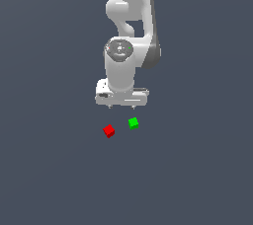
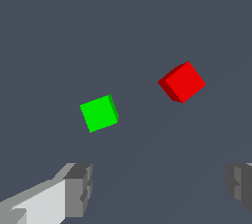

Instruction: Stack the red cube on top of the green cube.

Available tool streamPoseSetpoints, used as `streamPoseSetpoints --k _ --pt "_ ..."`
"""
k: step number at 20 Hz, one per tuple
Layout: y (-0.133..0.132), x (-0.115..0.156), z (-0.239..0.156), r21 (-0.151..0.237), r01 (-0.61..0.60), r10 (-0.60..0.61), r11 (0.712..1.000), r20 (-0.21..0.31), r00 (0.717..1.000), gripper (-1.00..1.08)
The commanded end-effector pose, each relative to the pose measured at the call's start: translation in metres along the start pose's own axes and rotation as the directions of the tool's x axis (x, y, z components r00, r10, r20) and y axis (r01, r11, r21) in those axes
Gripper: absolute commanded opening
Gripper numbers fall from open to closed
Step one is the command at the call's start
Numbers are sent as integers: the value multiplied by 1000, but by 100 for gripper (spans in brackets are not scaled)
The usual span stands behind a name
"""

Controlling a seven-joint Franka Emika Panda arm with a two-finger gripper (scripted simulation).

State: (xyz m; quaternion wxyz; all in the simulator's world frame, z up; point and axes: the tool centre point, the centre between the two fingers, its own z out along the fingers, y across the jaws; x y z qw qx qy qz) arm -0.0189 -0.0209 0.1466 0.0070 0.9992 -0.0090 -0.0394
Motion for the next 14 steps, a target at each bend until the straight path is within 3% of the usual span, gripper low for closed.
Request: streamPoseSetpoints --k 1,14 --pt "0 0 0 0 0 0 1000 0 1000 100" --pt "12 6 11 -3 101 -101 995 -12 995 100"
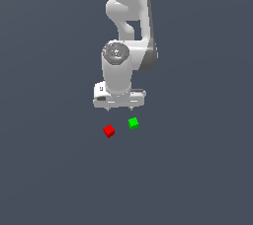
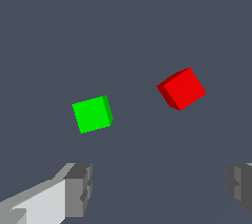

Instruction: Stack the red cube on top of the green cube.

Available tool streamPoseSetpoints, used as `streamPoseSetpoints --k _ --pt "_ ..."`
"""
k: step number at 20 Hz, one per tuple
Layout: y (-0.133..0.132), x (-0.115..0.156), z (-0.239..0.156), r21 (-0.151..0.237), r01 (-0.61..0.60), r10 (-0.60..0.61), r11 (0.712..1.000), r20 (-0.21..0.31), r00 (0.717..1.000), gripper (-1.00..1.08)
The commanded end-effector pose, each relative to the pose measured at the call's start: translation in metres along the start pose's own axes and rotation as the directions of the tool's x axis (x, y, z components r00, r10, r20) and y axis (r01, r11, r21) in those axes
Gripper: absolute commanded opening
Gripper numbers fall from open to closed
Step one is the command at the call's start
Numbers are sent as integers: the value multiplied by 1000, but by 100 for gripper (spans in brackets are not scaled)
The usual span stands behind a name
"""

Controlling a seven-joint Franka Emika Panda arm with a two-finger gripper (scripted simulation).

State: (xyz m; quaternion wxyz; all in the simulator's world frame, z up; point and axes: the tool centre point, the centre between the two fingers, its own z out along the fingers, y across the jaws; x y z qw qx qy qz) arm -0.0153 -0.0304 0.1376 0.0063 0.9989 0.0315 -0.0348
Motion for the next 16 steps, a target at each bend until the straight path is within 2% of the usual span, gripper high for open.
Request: streamPoseSetpoints --k 1,9,16 --pt "5 2 4 -1 37 -37 999 -4 999 100" --pt "24 13 23 -7 205 -206 979 -24 978 100" --pt "40 29 41 -15 366 -366 930 -42 930 100"
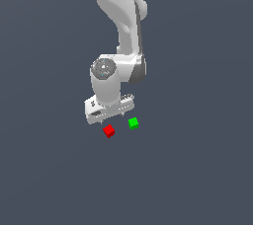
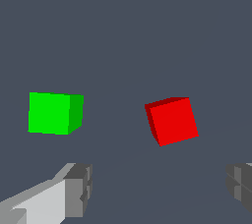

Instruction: Stack the red cube on top of the green cube.

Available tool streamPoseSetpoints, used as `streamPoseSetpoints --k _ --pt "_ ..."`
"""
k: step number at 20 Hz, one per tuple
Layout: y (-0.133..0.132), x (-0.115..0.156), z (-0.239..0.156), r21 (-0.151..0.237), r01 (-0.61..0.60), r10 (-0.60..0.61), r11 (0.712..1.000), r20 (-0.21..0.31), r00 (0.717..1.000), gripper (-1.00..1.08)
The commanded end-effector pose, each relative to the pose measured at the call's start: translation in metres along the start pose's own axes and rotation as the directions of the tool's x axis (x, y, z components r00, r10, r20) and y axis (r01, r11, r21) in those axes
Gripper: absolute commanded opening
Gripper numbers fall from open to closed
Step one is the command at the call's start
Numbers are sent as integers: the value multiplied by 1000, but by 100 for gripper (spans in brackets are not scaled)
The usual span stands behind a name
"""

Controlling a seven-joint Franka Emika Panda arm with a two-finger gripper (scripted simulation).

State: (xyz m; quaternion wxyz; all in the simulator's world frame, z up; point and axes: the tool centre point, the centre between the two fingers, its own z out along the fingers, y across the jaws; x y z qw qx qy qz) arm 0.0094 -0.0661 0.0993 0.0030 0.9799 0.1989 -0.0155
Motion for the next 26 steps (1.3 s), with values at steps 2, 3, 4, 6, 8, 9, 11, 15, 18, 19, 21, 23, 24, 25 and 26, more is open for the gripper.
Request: streamPoseSetpoints --k 2,3,4,6,8,9,11,15,18,19,21,23,24,25,26 --pt "10 5 9 -2 83 -83 997 -10 997 100" --pt "12 7 11 -3 103 -103 995 -12 995 100" --pt "14 8 13 -3 122 -123 992 -15 992 100" --pt "18 11 17 -4 158 -158 987 -19 987 100" --pt "21 13 21 -6 188 -188 982 -22 982 100" --pt "23 15 22 -6 201 -201 980 -24 979 100" --pt "25 17 24 -7 224 -224 975 -26 974 100" --pt "28 20 28 -8 254 -254 967 -30 967 100" --pt "28 21 29 -9 263 -263 965 -31 964 100" --pt "28 21 29 -9 264 -264 965 -31 964 100" --pt "28 21 29 -8 259 -259 966 -30 965 100" --pt "28 21 32 -8 259 -259 966 -30 965 100" --pt "28 21 34 -8 260 -260 966 -30 965 100" --pt "28 21 37 -8 260 -260 966 -30 965 100" --pt "28 21 41 -8 260 -260 966 -30 965 100"
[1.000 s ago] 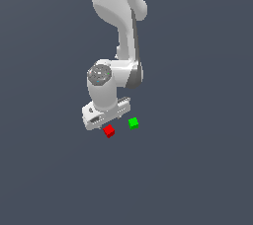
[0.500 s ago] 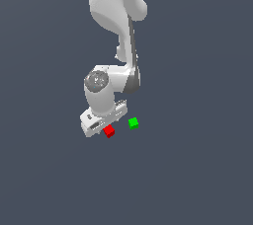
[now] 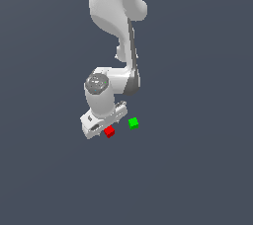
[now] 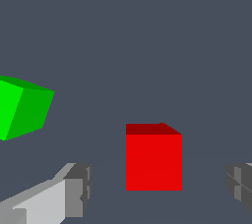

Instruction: Stack the red cube on top of the green cube.

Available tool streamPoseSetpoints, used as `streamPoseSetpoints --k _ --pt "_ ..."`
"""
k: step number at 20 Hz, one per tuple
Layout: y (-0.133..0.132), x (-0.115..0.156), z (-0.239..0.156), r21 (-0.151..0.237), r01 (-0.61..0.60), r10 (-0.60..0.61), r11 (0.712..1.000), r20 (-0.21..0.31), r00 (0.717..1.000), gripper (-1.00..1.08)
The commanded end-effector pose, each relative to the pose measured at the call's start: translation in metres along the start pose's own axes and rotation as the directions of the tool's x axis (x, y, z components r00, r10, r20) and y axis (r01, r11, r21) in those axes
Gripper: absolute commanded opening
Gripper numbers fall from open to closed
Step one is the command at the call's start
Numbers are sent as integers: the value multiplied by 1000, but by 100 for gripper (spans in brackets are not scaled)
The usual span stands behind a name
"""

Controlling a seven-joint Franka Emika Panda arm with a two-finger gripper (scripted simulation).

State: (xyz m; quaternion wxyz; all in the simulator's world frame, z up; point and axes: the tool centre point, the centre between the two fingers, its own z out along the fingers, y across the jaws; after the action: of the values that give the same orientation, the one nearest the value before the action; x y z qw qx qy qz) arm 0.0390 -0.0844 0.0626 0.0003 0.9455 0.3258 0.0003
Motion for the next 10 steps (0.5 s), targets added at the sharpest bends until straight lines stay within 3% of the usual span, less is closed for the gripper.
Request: streamPoseSetpoints --k 1,10 --pt "-1 0 10 1 1 -1 1000 1 1000 100" --pt "-1 0 43 1 4 -4 1000 0 1000 100"
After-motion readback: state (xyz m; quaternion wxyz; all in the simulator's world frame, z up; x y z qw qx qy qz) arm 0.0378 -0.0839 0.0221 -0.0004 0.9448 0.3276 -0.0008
